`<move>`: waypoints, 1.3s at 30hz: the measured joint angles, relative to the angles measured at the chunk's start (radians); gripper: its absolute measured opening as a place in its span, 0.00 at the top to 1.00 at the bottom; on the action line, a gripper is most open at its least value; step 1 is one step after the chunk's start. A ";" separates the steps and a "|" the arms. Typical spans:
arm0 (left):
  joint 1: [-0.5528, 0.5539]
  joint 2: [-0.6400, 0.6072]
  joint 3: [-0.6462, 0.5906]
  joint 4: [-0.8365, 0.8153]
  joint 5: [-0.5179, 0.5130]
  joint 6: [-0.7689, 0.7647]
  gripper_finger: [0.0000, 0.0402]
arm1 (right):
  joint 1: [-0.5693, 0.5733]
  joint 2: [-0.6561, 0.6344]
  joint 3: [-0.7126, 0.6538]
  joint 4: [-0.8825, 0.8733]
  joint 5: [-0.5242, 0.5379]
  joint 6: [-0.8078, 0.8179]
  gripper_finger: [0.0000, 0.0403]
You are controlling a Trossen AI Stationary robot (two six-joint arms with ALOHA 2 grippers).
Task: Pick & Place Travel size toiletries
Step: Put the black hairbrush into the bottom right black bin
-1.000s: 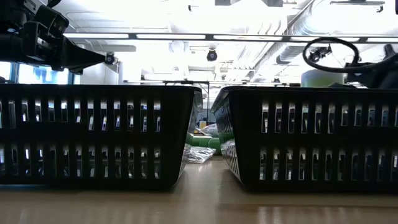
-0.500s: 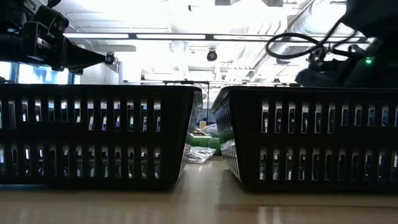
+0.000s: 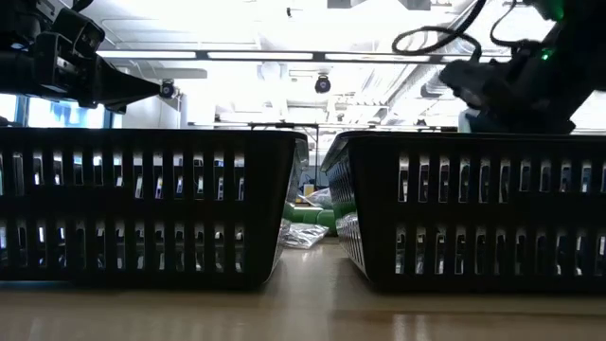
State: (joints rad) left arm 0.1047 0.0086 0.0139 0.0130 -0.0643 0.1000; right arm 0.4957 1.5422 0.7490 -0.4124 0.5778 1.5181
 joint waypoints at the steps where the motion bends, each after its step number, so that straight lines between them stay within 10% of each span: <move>1: 0.000 0.000 0.000 0.000 0.000 0.000 1.00 | 0.000 -0.016 0.000 -0.014 0.002 -0.006 0.99; 15: 0.000 0.000 0.000 0.000 0.000 0.000 1.00 | -0.058 -0.199 0.000 -0.313 -0.268 -0.102 0.98; 21: 0.000 0.000 0.000 0.000 0.000 0.000 1.00 | -0.085 -0.194 0.000 -0.403 -0.346 -0.106 0.82; 29: 0.000 0.000 0.000 0.000 0.000 0.000 1.00 | -0.111 -0.195 0.001 -0.318 -0.409 -0.217 0.58; 39: 0.000 0.000 0.000 0.000 0.000 0.000 1.00 | -0.212 -0.200 -0.194 -0.002 -0.558 -0.337 0.69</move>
State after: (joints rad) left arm 0.1047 0.0087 0.0139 0.0128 -0.0642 0.0998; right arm 0.2833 1.3422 0.5554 -0.4147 0.0195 1.1815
